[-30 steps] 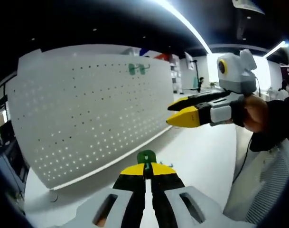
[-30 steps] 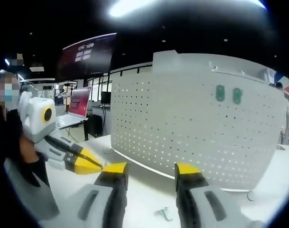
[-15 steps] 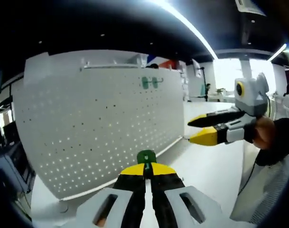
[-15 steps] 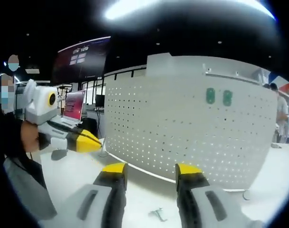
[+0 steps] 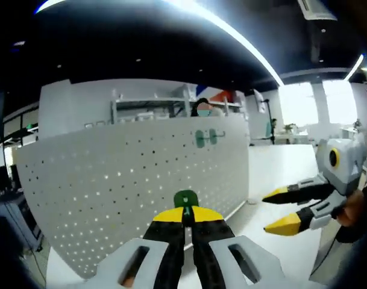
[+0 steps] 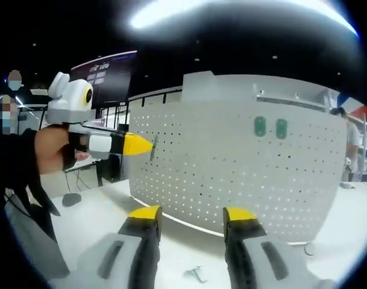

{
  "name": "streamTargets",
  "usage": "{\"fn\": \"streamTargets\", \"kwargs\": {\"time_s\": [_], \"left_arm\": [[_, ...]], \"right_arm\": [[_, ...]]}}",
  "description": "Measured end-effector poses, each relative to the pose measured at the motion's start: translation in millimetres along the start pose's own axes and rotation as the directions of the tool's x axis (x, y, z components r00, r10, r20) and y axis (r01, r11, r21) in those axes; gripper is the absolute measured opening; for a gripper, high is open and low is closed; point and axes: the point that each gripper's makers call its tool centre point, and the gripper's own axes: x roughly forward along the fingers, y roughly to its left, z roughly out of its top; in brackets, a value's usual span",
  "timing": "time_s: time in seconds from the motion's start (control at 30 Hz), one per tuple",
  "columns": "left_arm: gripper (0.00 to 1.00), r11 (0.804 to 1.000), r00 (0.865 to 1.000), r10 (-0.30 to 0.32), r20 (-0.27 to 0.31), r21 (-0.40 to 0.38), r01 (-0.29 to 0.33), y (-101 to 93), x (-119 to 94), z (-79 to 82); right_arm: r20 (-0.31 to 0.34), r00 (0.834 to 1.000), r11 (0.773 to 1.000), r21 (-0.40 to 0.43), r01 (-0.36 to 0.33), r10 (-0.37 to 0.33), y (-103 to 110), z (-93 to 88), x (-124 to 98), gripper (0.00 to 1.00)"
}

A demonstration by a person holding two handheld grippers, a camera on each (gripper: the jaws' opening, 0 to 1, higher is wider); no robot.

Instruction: Insert the hook assembly into the mounting plate slot until the hook locks in place.

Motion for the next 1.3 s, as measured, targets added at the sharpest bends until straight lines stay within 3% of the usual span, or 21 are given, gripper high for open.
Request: {"fn": "streamTargets", "kwargs": {"time_s": [0.33, 0.5, 0.87, 1.3], "left_arm": [[0.02, 0.999, 0.997, 0.034, 0.075, -0.010, -0.033, 7.4, 29, 35.3], [0.02, 0.999, 0.994, 0.053, 0.096, -0.010, -0.052, 13.1, 40, 45.8], [0.02, 0.994, 0.986, 0.108, 0.125, -0.027, -0.106, 35.0, 61, 61.5], [0.02, 0.992, 0.983, 0.127, 0.130, -0.029, -0.125, 37.0, 92, 67.6]], "right_arm": [[0.010, 1.000, 1.000, 0.001, 0.009, -0.009, -4, 1.9, -1, 0.39], [0.010, 1.000, 1.000, 0.004, 0.010, -0.010, -6, 1.3, -2, 0.39], [0.007, 1.000, 1.000, 0.005, 0.002, -0.002, -5, 0.1, -1, 0.39], [0.015, 1.000, 1.000, 0.021, 0.008, -0.008, -8, 1.8, -1, 0.39]]}}
